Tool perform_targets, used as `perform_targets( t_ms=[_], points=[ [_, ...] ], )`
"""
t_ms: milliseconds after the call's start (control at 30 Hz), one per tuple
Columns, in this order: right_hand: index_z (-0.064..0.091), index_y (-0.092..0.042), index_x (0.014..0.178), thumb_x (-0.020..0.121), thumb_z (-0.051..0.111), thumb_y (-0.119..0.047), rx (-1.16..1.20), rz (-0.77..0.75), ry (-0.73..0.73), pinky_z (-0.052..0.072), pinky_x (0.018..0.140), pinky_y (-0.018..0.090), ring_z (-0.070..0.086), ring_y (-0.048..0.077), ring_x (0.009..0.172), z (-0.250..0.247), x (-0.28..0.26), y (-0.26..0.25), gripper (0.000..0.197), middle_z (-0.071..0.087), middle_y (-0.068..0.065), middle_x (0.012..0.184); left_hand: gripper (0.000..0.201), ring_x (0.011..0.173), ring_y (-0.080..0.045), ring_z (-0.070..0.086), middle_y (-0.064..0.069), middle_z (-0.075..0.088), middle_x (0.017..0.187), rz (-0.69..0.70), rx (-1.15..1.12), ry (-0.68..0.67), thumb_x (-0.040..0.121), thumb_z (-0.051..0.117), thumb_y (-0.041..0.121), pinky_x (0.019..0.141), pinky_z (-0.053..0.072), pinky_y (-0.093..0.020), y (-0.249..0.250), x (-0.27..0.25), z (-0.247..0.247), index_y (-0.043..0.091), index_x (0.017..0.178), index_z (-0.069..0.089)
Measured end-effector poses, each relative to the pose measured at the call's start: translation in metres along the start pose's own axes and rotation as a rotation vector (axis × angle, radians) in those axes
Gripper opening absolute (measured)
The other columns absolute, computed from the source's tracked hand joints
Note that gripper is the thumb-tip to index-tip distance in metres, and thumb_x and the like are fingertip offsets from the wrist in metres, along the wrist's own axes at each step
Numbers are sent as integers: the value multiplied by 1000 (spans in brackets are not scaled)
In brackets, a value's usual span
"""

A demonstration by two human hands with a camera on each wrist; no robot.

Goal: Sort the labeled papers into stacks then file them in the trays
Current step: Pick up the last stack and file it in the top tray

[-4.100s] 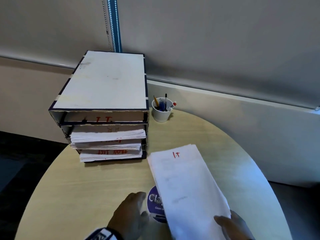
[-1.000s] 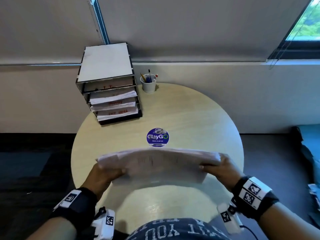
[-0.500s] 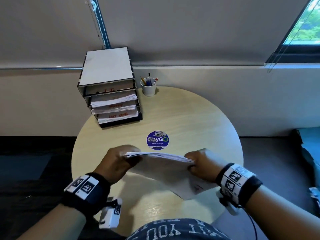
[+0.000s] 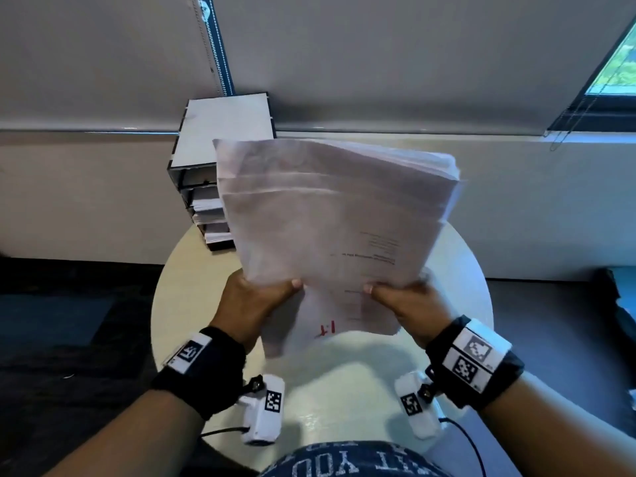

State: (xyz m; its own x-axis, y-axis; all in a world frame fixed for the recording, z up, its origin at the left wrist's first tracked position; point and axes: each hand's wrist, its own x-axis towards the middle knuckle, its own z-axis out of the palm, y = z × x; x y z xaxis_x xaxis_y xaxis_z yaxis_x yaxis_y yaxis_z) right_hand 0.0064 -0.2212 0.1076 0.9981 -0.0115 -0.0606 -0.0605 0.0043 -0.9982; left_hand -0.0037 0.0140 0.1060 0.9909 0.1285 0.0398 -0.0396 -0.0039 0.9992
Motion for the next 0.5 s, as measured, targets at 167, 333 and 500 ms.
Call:
perform_targets(
  t_ms=[167, 333, 500],
  points=[
    [76, -15, 65, 73, 78, 5, 44, 36, 142, 60, 66, 28, 72, 14, 68, 3, -9, 30, 22, 76, 1, 74, 28, 83, -4, 70, 14, 77, 91, -4, 107, 69, 67, 88, 14, 76, 58, -22, -38, -21, -1, 23, 89, 73],
    [76, -7, 84, 65, 80, 1, -213, 292, -141, 57, 79, 47, 70, 25, 81, -16, -15, 94, 21, 77, 6, 84, 33, 95, -23, 69, -11, 76, 103, -315, 133, -120, 68, 85, 7, 84, 58, -46, -76, -37, -19, 11, 100, 75],
    [74, -13, 89, 55, 78, -15, -350, 363, -217, 54, 87, 49, 67, 12, 87, -24, -5, 127, 35, 76, -2, 87, 43, 95, -23, 62, -25, 71, 105, -352, 103, -205, 70, 81, 7, 82, 54, -39, -91, -33, -20, -1, 110, 68]
  ],
)
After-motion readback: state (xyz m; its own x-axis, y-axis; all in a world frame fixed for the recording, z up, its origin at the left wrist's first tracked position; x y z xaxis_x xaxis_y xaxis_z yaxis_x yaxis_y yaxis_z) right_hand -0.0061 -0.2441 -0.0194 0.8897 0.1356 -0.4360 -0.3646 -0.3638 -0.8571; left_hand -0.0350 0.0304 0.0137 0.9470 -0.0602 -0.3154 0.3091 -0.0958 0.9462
